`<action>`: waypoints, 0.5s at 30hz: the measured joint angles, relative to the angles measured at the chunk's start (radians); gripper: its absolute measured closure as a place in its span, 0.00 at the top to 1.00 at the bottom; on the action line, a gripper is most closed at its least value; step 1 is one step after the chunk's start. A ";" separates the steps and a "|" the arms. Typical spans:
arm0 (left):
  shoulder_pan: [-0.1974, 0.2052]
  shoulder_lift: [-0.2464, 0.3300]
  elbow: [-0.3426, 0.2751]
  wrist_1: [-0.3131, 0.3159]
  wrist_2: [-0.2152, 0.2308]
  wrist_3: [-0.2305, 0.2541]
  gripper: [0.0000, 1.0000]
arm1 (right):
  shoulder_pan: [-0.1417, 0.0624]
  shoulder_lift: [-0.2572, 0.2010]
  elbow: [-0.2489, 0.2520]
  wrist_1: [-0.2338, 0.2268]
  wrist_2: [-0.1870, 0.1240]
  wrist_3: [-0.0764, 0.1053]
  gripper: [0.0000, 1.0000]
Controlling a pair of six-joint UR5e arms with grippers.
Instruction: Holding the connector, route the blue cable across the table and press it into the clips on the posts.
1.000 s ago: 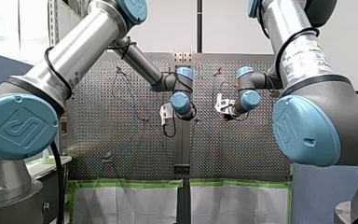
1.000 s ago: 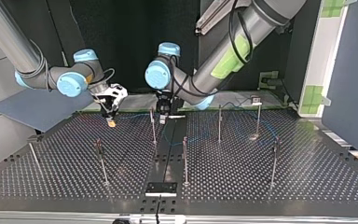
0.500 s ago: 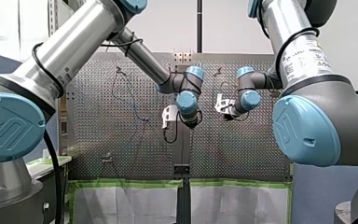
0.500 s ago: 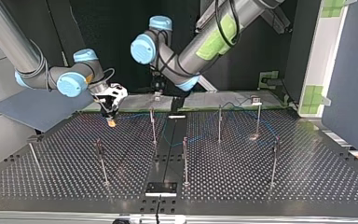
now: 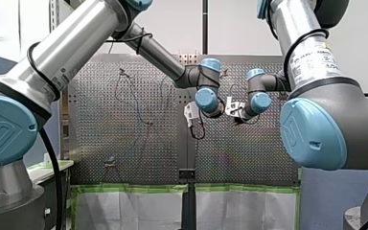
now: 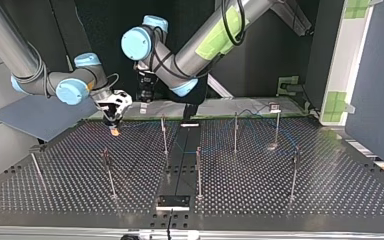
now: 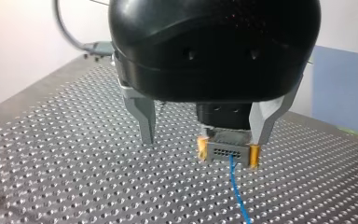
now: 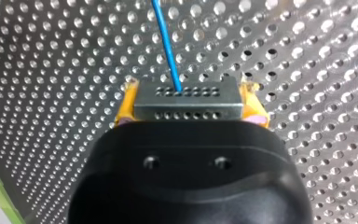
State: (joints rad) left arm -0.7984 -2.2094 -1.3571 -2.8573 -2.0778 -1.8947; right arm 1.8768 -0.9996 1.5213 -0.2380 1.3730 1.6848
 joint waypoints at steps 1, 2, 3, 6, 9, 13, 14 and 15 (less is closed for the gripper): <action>0.004 -0.008 0.010 -0.003 0.003 -0.010 1.00 | -0.001 0.000 0.000 0.000 0.000 -0.001 0.00; 0.007 -0.014 0.017 -0.007 0.004 -0.017 1.00 | -0.002 0.000 0.000 0.000 0.000 -0.002 0.00; 0.010 -0.021 0.025 -0.012 0.003 -0.025 1.00 | -0.003 0.000 0.000 0.000 0.000 -0.002 0.00; 0.023 -0.045 0.050 -0.035 0.001 -0.048 1.00 | -0.004 0.000 0.000 0.002 0.000 -0.005 0.00; 0.031 -0.074 0.079 -0.057 0.005 -0.064 1.00 | -0.004 -0.001 0.000 0.005 0.000 -0.009 0.00; 0.033 -0.111 0.117 -0.074 0.011 -0.075 1.00 | -0.005 -0.001 0.000 0.006 0.000 -0.012 0.00; 0.033 -0.119 0.124 -0.079 0.011 -0.076 1.00 | -0.005 0.000 0.000 0.006 0.000 -0.012 0.00; 0.033 -0.126 0.132 -0.083 0.012 -0.077 1.00 | -0.005 0.000 0.000 0.007 0.000 -0.012 0.00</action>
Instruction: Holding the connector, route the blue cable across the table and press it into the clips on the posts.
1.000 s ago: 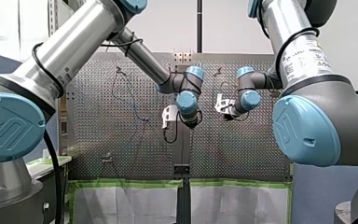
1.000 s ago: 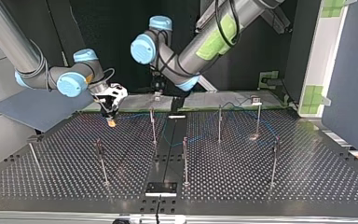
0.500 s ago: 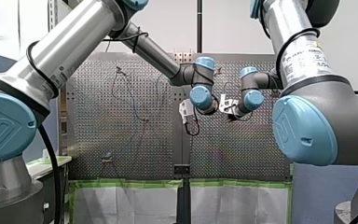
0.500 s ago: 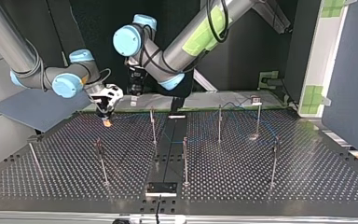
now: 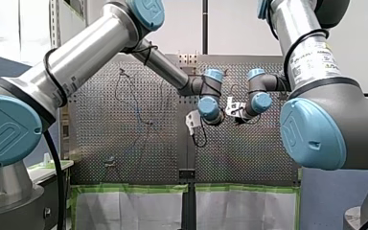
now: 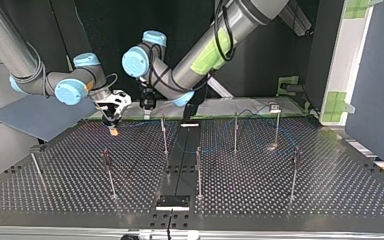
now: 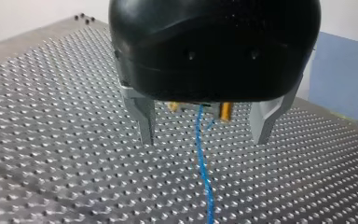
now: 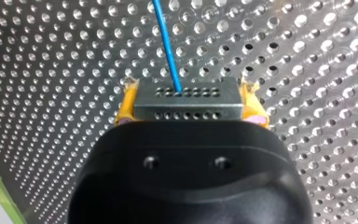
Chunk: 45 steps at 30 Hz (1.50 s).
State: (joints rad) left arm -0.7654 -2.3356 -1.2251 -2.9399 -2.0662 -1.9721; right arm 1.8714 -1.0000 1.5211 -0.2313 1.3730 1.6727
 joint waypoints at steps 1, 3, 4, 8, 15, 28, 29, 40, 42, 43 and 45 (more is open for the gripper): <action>-0.001 -0.010 0.010 -0.002 0.000 -0.003 1.00 | 0.000 0.000 0.000 0.000 0.000 0.000 0.00; -0.001 -0.025 0.025 0.001 0.001 -0.008 1.00 | 0.000 0.000 0.000 0.000 -0.001 0.000 0.00; -0.002 -0.035 0.035 0.006 0.003 -0.011 1.00 | 0.000 0.000 0.000 0.000 -0.003 -0.001 0.00; -0.001 -0.069 0.069 0.015 0.006 -0.020 1.00 | -0.001 -0.001 0.000 0.001 -0.007 -0.002 0.00; 0.003 -0.095 0.130 0.016 0.007 -0.028 1.00 | -0.001 0.000 0.000 0.000 -0.013 -0.004 0.00; 0.022 -0.158 0.247 -0.049 0.016 -0.042 1.00 | -0.001 0.000 0.000 0.000 -0.016 -0.009 0.00; 0.024 -0.166 0.255 -0.057 0.016 -0.043 1.00 | -0.001 0.000 0.000 0.000 -0.017 -0.010 0.00; 0.041 -0.261 0.350 -0.103 0.000 -0.043 1.00 | -0.001 0.000 0.000 -0.001 -0.018 -0.011 0.00; 0.038 -0.273 0.360 -0.103 -0.008 -0.042 1.00 | -0.001 0.000 0.000 -0.001 -0.018 -0.011 0.00; 0.036 -0.278 0.364 -0.104 -0.015 -0.042 1.00 | -0.001 0.000 0.000 -0.001 -0.018 -0.011 0.00; 0.031 -0.282 0.367 -0.105 -0.029 -0.043 1.00 | -0.001 0.000 0.000 -0.002 -0.018 -0.011 0.00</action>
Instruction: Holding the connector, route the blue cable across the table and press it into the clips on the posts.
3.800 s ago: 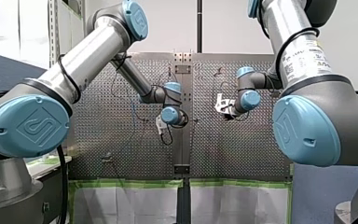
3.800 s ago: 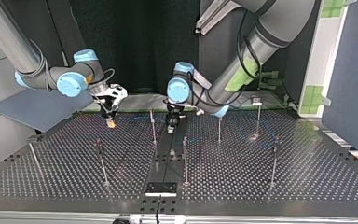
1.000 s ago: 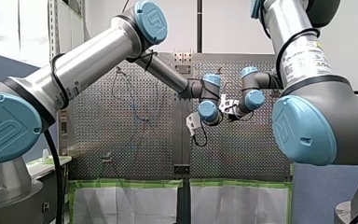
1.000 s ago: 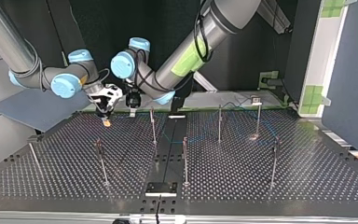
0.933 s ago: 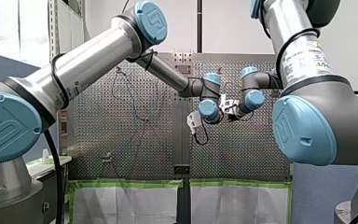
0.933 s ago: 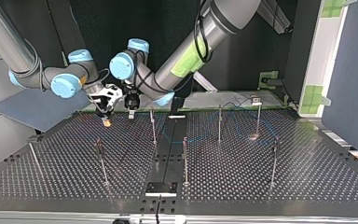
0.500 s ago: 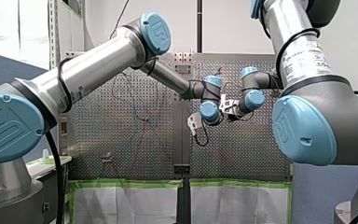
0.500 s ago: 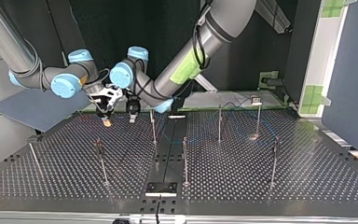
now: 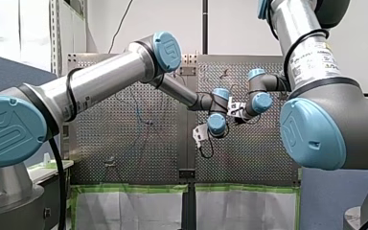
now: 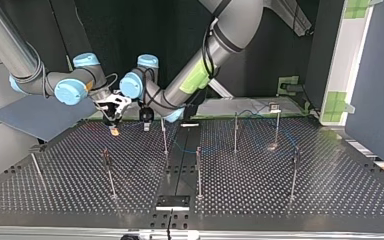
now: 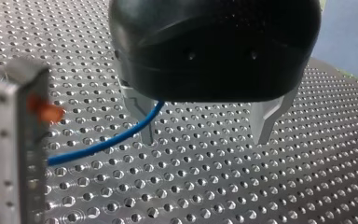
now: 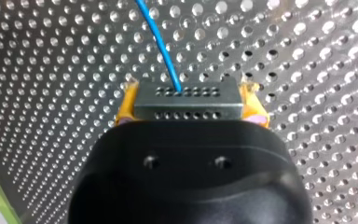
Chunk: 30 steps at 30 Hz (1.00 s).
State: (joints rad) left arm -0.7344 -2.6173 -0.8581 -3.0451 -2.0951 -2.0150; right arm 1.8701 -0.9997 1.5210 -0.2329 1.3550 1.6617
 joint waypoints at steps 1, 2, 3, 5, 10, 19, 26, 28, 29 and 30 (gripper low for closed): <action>-0.003 -0.001 0.001 -0.001 -0.010 0.000 1.00 | 0.000 0.000 0.000 0.000 0.000 0.000 0.00; -0.006 -0.002 0.002 -0.001 -0.017 0.000 0.67 | 0.000 0.000 0.000 0.000 0.000 0.000 0.00; -0.009 -0.002 0.002 -0.001 -0.024 0.001 0.67 | 0.000 0.000 0.000 -0.001 0.001 0.000 0.00; -0.016 -0.003 0.002 -0.001 -0.042 0.007 0.35 | 0.000 0.000 0.000 -0.001 0.001 0.000 0.00; -0.030 -0.002 0.003 0.007 -0.087 0.025 0.00 | 0.000 0.000 0.000 -0.002 0.001 0.000 0.00; -0.046 0.016 0.003 -0.013 -0.122 -0.004 0.00 | -0.001 -0.001 -0.007 0.002 0.000 0.000 0.00; -0.052 0.069 0.003 -0.067 -0.184 -0.037 0.00 | -0.004 -0.018 -0.017 0.034 -0.004 0.000 0.00; -0.053 0.088 0.003 -0.078 -0.205 -0.039 0.00 | -0.005 -0.030 -0.017 0.041 -0.005 0.004 0.00; -0.053 0.096 0.003 -0.081 -0.214 -0.040 0.00 | -0.006 -0.039 -0.018 0.044 -0.005 0.009 0.00; -0.053 0.104 0.003 -0.085 -0.222 -0.040 0.00 | -0.007 -0.046 -0.018 0.045 -0.006 0.013 0.00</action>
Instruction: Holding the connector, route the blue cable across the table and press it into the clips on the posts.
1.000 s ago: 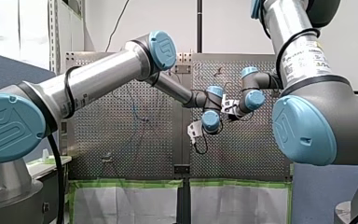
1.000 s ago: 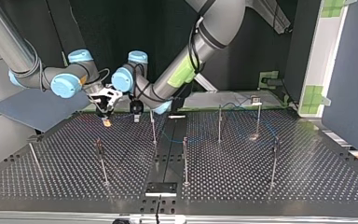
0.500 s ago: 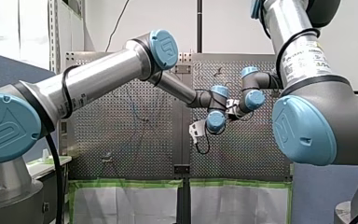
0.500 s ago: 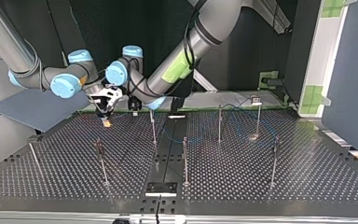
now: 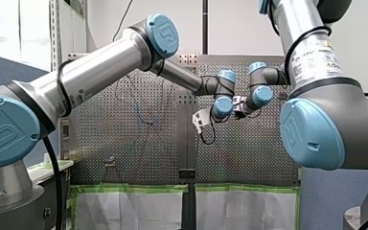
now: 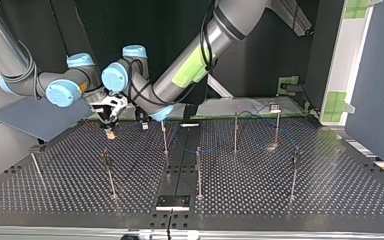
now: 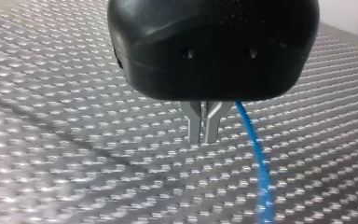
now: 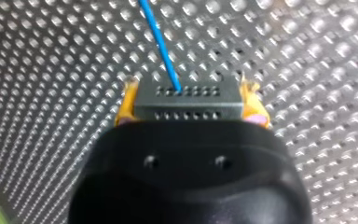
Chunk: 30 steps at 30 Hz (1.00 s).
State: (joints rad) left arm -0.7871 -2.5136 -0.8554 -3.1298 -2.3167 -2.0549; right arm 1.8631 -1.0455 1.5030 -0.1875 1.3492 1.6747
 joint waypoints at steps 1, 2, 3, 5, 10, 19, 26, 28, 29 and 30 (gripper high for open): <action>0.000 0.009 0.000 -0.006 -0.010 0.000 0.00 | -0.002 -0.007 0.000 0.001 0.000 0.005 0.00; 0.000 0.016 0.000 -0.011 -0.017 -0.001 0.00 | -0.004 -0.016 0.000 0.003 -0.001 0.013 0.00; 0.000 0.023 0.000 -0.016 -0.024 -0.001 0.00 | -0.005 -0.023 0.000 0.003 -0.001 0.019 0.00; -0.001 0.039 0.000 -0.026 -0.039 -0.002 0.00 | -0.006 -0.041 0.000 0.004 -0.006 0.036 0.00; -0.008 0.083 -0.014 -0.040 -0.070 -0.001 0.00 | -0.009 -0.084 0.000 0.016 -0.018 0.068 0.00; -0.007 0.165 -0.090 0.029 -0.036 0.038 0.00 | -0.004 -0.164 0.000 0.071 -0.022 0.073 0.00; -0.018 0.230 -0.155 0.036 -0.025 0.064 0.00 | -0.004 -0.228 0.000 0.106 -0.026 0.075 0.00; -0.022 0.252 -0.172 0.035 -0.016 0.068 0.00 | -0.006 -0.243 0.000 0.115 -0.026 0.076 0.00; -0.024 0.261 -0.177 0.035 -0.011 0.071 0.00 | -0.007 -0.252 0.000 0.121 -0.026 0.076 0.00; -0.027 0.270 -0.180 0.035 -0.005 0.075 0.00 | -0.008 -0.260 0.000 0.126 -0.026 0.077 0.00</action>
State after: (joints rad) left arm -0.8138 -2.2436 -1.0358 -3.0949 -2.3216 -1.9801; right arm 1.8554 -1.3051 1.5028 -0.0618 1.3228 1.7515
